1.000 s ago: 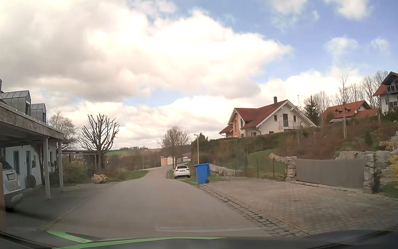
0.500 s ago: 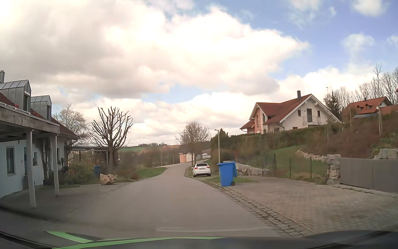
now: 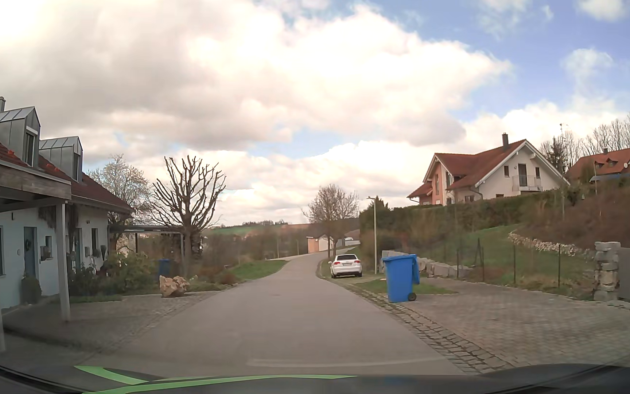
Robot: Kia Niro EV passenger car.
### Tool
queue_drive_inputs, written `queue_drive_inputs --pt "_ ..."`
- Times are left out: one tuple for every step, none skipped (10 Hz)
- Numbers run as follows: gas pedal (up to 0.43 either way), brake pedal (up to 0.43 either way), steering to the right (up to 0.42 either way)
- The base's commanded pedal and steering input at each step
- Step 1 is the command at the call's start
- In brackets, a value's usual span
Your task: Follow the waypoints while adhering to traffic rules and regulations
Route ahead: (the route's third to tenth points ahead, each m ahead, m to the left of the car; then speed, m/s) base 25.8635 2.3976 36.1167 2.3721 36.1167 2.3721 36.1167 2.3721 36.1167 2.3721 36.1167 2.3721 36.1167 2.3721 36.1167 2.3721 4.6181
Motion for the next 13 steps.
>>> queue_drive_inputs --pt "0.000 0.000 -0.072" --pt "0.000 0.000 -0.071" --pt "0.000 0.000 -0.065" --pt "0.000 0.000 -0.055" --pt "0.000 0.000 -0.045" --pt "0.000 0.000 -0.035" --pt "0.000 0.000 -0.028" --pt "0.000 0.000 -0.023" --pt "0.000 0.000 -0.016" --pt "0.000 0.000 -0.011" --pt "0.000 0.000 -0.008" --pt "0.000 0.000 -0.006" --pt "0.000 0.000 -0.006"
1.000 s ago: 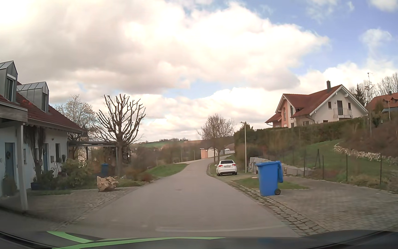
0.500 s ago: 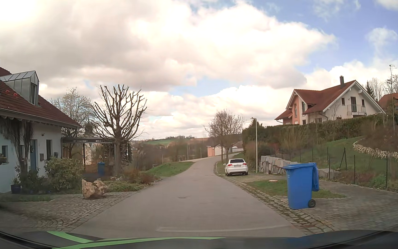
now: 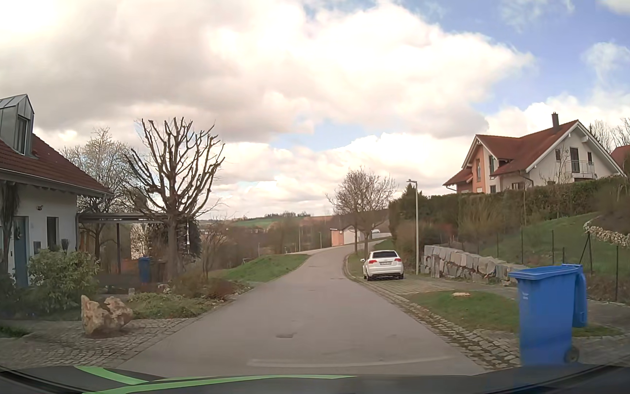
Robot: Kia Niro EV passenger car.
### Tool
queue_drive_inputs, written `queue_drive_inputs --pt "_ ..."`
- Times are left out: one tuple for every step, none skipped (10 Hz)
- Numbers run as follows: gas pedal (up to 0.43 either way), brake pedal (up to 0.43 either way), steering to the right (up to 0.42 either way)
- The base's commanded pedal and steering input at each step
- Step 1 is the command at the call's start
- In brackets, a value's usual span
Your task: Follow the waypoints while adhering to traffic rules and regulations
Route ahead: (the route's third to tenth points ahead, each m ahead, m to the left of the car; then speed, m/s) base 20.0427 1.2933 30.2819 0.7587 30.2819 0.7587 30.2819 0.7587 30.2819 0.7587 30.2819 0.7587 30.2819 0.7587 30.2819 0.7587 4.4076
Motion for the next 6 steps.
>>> queue_drive_inputs --pt "0.000 0.000 -0.004" --pt "0.000 0.000 -0.001" --pt "0.000 0.000 0.002" --pt "0.000 0.000 0.003" --pt "0.008 0.000 0.003" --pt "0.008 0.000 0.004"
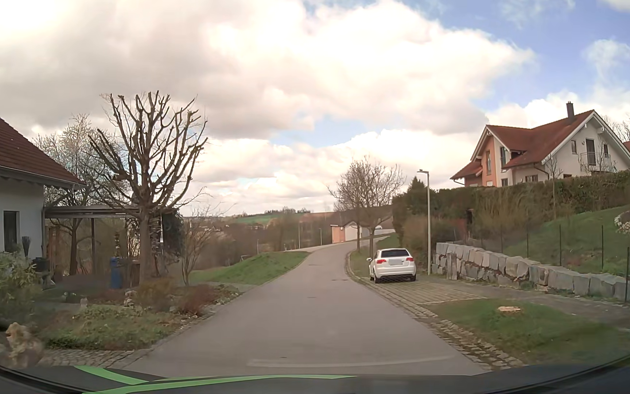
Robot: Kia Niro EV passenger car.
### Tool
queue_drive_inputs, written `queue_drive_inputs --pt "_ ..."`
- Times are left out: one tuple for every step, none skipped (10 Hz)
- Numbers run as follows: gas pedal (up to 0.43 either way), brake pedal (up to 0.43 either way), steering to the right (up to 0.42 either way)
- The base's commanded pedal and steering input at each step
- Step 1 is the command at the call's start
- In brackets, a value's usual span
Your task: Follow the waypoints while adhering to traffic rules and regulations
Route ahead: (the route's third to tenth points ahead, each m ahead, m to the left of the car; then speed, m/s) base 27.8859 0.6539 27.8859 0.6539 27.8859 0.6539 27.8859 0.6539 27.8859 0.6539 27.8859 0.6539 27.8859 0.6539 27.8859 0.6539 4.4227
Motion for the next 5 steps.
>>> queue_drive_inputs --pt "0.008 0.000 0.005" --pt "0.008 0.000 0.008" --pt "0.008 0.000 0.009" --pt "0.008 0.000 0.010" --pt "0.008 0.000 0.010"
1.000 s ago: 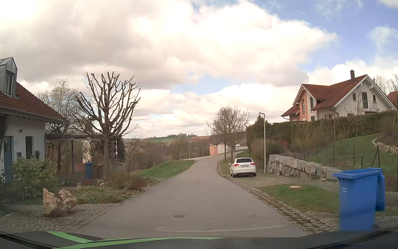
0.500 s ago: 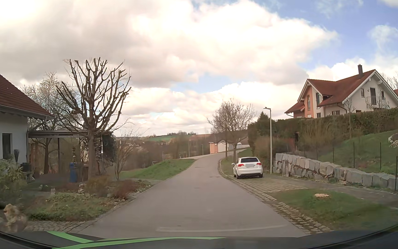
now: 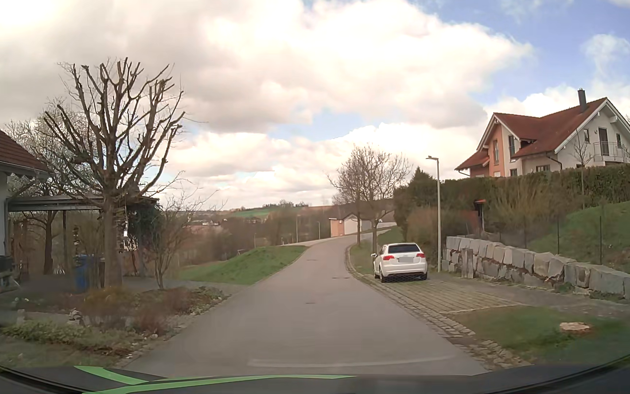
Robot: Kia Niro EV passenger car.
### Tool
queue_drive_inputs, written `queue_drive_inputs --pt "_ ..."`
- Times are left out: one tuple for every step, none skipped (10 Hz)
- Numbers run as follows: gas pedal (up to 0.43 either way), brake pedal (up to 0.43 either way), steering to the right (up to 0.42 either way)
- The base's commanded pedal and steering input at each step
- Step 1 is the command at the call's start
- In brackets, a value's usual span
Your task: Follow the waypoints while adhering to traffic rules and regulations
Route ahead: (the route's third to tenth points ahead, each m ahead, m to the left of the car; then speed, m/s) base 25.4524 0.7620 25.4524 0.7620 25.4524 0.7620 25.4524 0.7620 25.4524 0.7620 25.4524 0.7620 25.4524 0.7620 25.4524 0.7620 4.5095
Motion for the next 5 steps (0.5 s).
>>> queue_drive_inputs --pt "0.008 0.000 0.009" --pt "0.008 0.000 0.007" --pt "0.008 0.000 0.005" --pt "0.008 0.000 0.005" --pt "0.008 0.000 0.005"
